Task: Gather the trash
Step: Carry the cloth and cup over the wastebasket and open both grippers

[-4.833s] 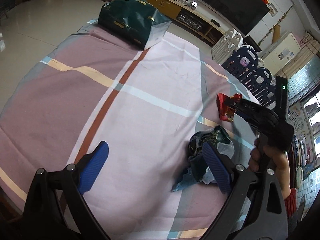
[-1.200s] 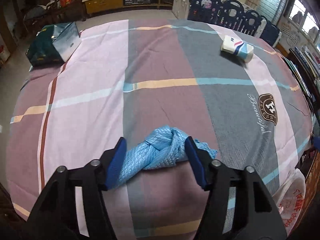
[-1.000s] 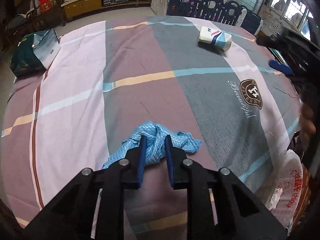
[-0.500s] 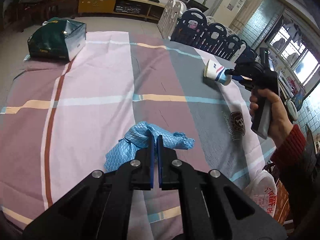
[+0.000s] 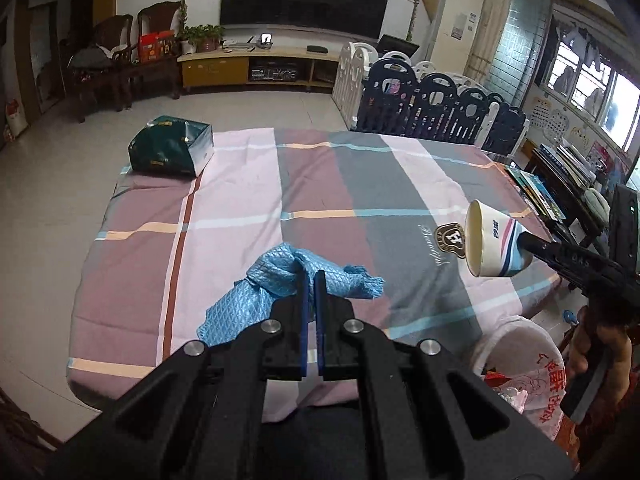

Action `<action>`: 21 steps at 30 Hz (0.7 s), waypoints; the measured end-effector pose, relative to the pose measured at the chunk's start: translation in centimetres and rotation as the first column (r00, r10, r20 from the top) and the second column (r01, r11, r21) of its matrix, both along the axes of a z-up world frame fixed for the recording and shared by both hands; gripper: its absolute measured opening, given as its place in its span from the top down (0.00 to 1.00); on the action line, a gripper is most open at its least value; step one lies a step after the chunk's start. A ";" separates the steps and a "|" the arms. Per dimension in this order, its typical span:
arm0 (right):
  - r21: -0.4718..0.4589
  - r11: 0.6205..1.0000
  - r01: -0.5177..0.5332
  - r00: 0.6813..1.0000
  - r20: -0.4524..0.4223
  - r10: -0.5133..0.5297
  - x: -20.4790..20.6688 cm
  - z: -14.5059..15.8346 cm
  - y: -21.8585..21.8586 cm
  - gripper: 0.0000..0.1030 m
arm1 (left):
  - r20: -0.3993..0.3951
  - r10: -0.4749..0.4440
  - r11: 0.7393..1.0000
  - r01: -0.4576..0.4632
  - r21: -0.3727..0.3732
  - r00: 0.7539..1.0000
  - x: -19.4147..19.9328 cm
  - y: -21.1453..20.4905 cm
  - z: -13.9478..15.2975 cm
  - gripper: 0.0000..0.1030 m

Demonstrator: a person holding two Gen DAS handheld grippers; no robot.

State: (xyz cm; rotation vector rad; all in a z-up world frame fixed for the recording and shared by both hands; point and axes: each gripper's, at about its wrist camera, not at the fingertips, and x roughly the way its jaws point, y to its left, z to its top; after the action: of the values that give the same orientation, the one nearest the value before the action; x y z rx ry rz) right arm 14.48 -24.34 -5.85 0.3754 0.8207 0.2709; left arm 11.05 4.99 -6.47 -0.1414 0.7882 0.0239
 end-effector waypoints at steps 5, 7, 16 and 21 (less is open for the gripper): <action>0.000 0.997 0.075 0.995 0.064 -0.075 -7.5 2.9 -4.7 0.84 | 0.047 -0.080 0.997 0.079 0.024 0.996 -3.0 -4.2 2.7 0.96; -0.017 0.994 0.104 0.992 0.076 -0.102 -10.3 3.9 -6.5 0.84 | 0.062 -0.120 0.992 0.118 0.035 0.991 -3.9 -6.1 3.5 0.96; -0.148 0.970 0.194 0.977 -0.059 -0.205 -17.3 1.8 -11.0 0.84 | -0.067 -0.457 0.890 0.454 -0.046 0.887 -6.1 -17.2 1.2 0.96; -0.185 0.960 0.209 0.966 -0.115 -0.233 -17.8 0.7 -11.9 0.84 | -0.161 -0.600 0.800 0.591 -0.102 0.784 -6.5 -22.6 -2.2 0.95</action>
State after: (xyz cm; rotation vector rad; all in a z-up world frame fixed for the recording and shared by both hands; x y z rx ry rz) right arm -3.37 -36.20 -5.15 0.3233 0.9202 -0.0353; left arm 4.54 -17.61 -8.72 0.0759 0.9945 -0.5966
